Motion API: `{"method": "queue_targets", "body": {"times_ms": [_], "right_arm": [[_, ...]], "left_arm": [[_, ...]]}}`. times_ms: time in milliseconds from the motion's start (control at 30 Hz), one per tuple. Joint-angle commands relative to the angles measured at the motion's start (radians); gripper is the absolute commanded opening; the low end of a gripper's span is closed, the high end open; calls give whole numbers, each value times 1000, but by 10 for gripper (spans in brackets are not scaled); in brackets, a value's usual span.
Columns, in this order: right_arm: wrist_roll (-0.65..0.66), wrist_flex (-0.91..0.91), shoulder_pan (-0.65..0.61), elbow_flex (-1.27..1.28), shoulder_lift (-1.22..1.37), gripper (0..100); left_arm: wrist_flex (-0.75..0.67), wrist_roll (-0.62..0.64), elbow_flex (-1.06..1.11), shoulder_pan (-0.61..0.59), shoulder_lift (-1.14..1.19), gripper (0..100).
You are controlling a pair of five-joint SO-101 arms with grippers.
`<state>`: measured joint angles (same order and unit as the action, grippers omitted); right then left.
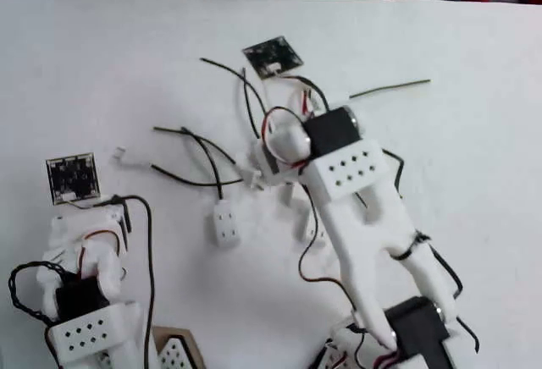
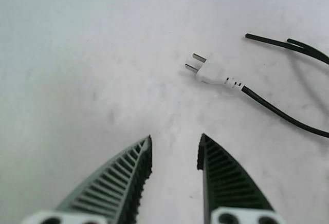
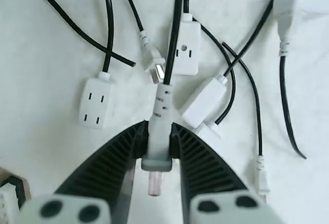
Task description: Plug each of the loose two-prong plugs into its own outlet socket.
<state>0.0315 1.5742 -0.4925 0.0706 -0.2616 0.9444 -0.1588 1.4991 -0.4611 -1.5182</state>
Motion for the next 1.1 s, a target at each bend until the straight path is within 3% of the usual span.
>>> {"method": "queue_targets", "body": {"times_ms": [0, 133, 533, 867, 1067], "right_arm": [[9, 35, 5, 52, -85, 17], [9, -13, -2, 229, -110, 17], [11, -380, -162, 730, -104, 17], [11, -403, -228, 839, -102, 20], [11, -398, -245, 841, -102, 98]], "left_arm": [[-25, 0, -5, -7, -12, 162], [-25, 0, -5, -7, -12, 162], [-25, 0, -5, -7, -12, 162], [-25, 0, -5, -7, -12, 162], [-25, 0, -5, -7, -12, 162]]}}
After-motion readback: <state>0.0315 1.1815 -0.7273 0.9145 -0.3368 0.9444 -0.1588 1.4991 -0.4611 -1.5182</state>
